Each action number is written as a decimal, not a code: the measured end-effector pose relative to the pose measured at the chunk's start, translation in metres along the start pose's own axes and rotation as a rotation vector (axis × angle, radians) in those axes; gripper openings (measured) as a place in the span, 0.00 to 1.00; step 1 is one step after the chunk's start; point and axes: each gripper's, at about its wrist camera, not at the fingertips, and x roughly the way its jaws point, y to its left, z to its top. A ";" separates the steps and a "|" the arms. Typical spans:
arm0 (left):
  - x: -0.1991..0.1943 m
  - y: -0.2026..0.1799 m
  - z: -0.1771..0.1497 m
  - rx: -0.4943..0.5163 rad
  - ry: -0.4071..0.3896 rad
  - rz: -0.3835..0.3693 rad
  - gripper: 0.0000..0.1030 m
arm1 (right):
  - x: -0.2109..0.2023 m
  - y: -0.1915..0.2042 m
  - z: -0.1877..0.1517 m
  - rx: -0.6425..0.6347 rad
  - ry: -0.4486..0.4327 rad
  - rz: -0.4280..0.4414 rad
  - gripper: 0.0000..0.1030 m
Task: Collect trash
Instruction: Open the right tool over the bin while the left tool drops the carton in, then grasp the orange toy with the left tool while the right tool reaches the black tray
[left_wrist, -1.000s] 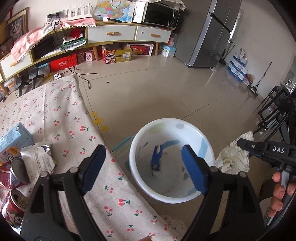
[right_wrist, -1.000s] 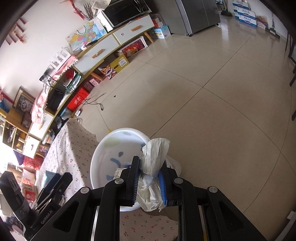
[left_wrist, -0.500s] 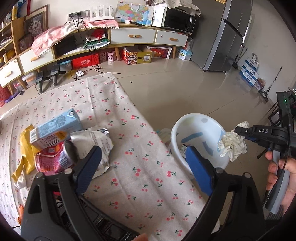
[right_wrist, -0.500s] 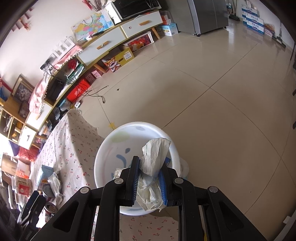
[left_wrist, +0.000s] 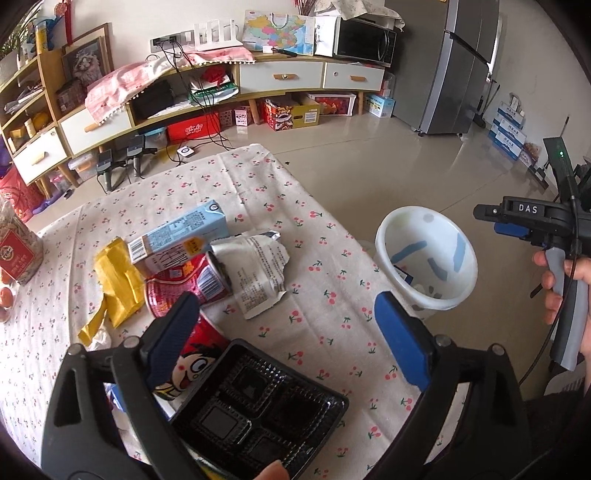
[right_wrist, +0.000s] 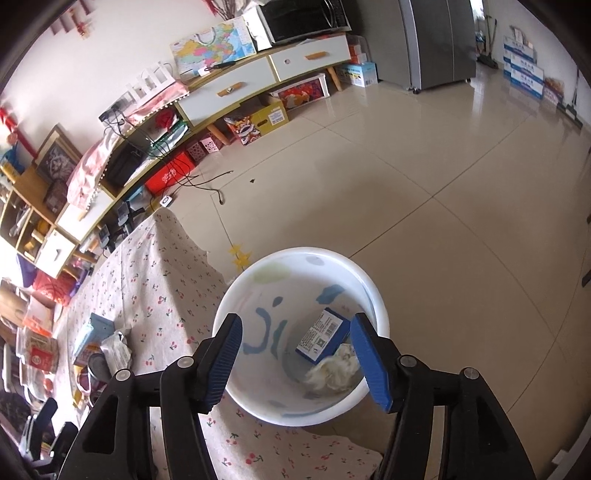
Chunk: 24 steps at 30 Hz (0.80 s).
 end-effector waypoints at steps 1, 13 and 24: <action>-0.001 0.004 -0.002 -0.004 0.002 0.002 0.93 | -0.003 0.003 -0.001 -0.012 -0.007 -0.002 0.64; -0.024 0.062 -0.030 -0.065 0.030 0.044 0.93 | -0.030 0.057 -0.030 -0.180 -0.044 0.008 0.72; -0.037 0.140 -0.074 -0.202 0.080 0.092 0.93 | -0.034 0.117 -0.081 -0.332 0.012 0.088 0.77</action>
